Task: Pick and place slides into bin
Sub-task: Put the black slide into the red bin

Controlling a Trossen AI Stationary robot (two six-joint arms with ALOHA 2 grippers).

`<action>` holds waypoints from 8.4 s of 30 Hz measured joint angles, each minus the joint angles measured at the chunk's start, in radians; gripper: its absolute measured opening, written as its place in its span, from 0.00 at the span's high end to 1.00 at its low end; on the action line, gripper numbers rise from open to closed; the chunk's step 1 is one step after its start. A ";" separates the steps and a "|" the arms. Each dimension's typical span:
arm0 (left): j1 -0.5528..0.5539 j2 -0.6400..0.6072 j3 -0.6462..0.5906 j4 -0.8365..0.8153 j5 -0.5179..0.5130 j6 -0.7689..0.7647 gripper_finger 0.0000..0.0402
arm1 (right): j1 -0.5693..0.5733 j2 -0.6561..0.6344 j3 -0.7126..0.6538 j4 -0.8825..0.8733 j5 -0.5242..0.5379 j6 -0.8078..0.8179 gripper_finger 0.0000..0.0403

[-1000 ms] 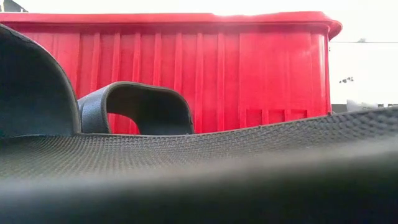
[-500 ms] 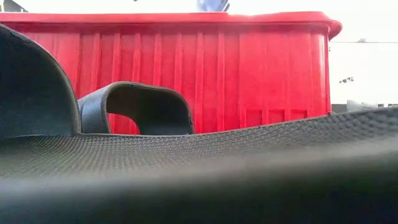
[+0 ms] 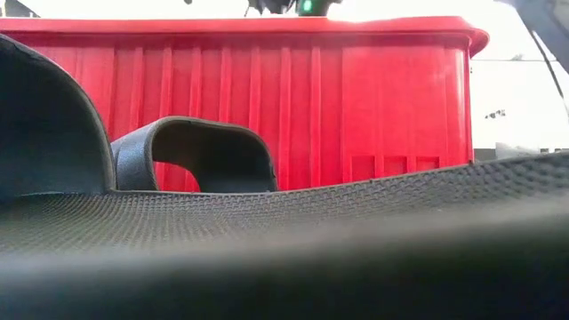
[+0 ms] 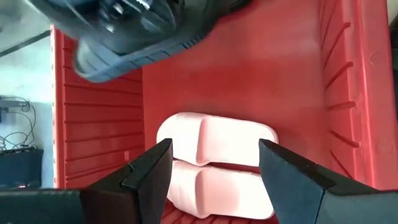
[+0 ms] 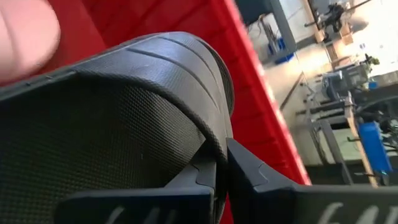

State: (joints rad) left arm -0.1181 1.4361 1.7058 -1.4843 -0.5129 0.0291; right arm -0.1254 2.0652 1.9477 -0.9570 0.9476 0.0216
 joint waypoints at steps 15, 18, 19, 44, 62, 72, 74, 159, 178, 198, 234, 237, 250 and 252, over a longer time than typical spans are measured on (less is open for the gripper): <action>0.000 0.000 0.000 -0.007 -0.002 0.004 0.45 | -0.056 0.203 -0.001 -0.036 -0.018 -0.010 1.00; 0.000 0.000 0.000 -0.007 -0.004 0.017 0.45 | -0.060 0.223 -0.002 -0.048 -0.032 -0.003 1.00; 0.000 0.000 0.000 -0.007 -0.004 0.018 0.45 | -0.061 0.229 -0.002 -0.057 -0.033 -0.004 1.00; 0.000 0.000 0.000 -0.005 -0.016 0.019 0.45 | -0.064 0.240 -0.002 -0.078 -0.214 -0.108 1.00; 0.000 0.000 0.000 -0.002 -0.016 0.019 0.45 | -0.073 0.240 -0.002 -0.078 -0.317 -0.110 0.90; 0.000 0.000 0.000 -0.002 -0.016 0.019 0.45 | -0.086 0.240 -0.002 -0.088 -0.219 -0.131 0.64; 0.000 0.000 0.000 -0.002 -0.016 0.019 0.45 | -0.084 0.240 -0.002 -0.093 -0.219 -0.148 0.62; 0.000 0.016 0.000 0.099 0.004 -0.012 0.45 | 0.551 -0.656 0.002 -0.028 -1.208 0.146 0.62; 0.000 0.027 0.000 0.100 0.053 -0.119 0.45 | 0.919 -0.221 0.000 -0.481 -0.192 0.041 0.62; 0.000 0.027 0.000 0.082 0.137 -0.139 0.45 | 0.740 0.147 0.000 -0.032 -0.182 -0.199 0.62; 0.000 0.027 0.000 0.070 0.139 -0.082 0.45 | 0.681 0.213 0.000 0.178 -0.441 -0.361 0.62; 0.000 0.027 0.000 0.070 0.137 -0.082 0.45 | 0.670 0.215 0.000 0.187 -0.448 -0.363 0.62; 0.000 0.027 0.000 0.070 0.136 -0.082 0.45 | 0.621 0.214 0.000 0.195 -0.494 -0.397 0.62; 0.000 0.027 0.000 0.069 0.136 -0.082 0.45 | 0.616 0.214 0.000 0.196 -0.513 -0.398 0.62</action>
State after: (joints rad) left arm -0.1181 1.4631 1.7058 -1.4150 -0.3767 -0.0532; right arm 0.4908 2.2795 1.9480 -0.7612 0.4345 -0.3759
